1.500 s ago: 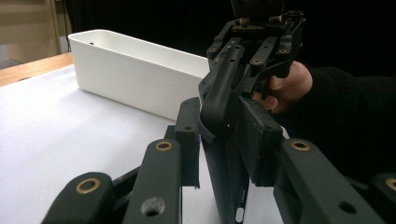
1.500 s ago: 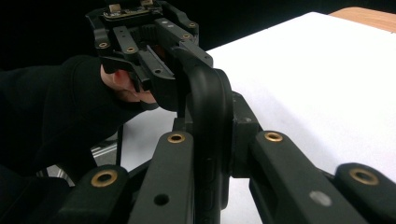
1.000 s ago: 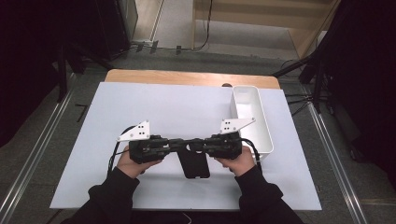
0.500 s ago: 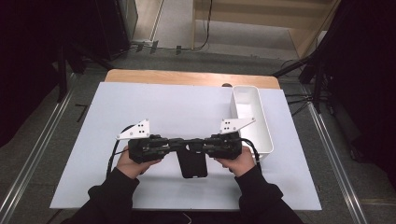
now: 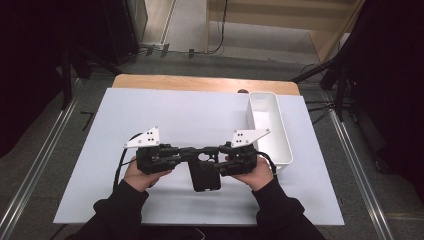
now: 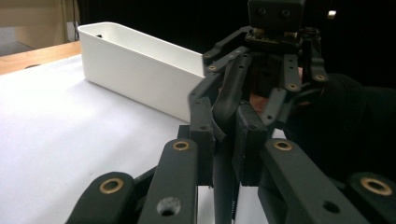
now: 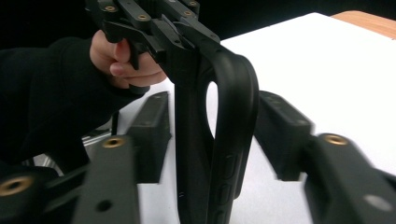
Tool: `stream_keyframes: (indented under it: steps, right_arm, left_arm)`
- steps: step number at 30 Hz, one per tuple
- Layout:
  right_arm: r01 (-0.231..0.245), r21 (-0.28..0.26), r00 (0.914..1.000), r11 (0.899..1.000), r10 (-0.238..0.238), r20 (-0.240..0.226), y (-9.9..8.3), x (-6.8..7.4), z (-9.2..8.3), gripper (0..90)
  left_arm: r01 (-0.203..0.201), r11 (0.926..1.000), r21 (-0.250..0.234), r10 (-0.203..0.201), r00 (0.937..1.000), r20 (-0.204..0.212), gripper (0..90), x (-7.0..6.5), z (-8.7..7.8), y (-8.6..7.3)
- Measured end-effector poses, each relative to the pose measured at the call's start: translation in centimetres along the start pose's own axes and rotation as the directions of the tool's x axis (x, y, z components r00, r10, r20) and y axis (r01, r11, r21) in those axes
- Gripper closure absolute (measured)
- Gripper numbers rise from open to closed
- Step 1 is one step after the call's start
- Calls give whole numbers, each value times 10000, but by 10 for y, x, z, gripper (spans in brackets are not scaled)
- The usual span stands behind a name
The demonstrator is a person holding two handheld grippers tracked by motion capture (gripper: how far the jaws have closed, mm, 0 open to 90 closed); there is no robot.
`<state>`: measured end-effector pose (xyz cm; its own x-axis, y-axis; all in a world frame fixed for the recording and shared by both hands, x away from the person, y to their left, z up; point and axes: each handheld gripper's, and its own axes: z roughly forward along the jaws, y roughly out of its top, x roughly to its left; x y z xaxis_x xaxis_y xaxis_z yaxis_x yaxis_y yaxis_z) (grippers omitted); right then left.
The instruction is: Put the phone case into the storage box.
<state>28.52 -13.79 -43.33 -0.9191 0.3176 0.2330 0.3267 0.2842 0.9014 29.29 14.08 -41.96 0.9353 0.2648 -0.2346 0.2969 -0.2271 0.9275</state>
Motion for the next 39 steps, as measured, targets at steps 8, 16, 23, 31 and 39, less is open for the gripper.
stream_keyframes:
  steps: [8, 16, 23, 31, 39]
  right_arm:
    - [88, -249, 9993, 9997, -79, 357, 1, 0, -1, 249]
    - [11, -309, 9923, 9995, 28, 1237, 2, 0, -2, 118]
    - [-503, -640, 9822, 9967, 610, 1777, 2, -5, -7, 0]
    - [-737, -522, 9610, 9959, 849, 2630, 3, -2, -3, 0]
    - [-741, -552, 9384, 9957, 884, 3339, 1, 2, 5, 0]
  left_arm:
    - [126, 9999, 38, -124, 9977, -661, 802, 0, -1, 0]
    - [446, 9989, 143, -420, 9883, -1469, 801, 2, -1, 1]
    - [580, 9983, -62, -581, 9791, -1948, 801, 0, -3, 3]
    - [632, 9978, -179, -657, 9659, -2505, 800, 0, -5, 3]
    - [618, 9965, -571, -779, 9347, -3469, 800, -3, -8, 6]
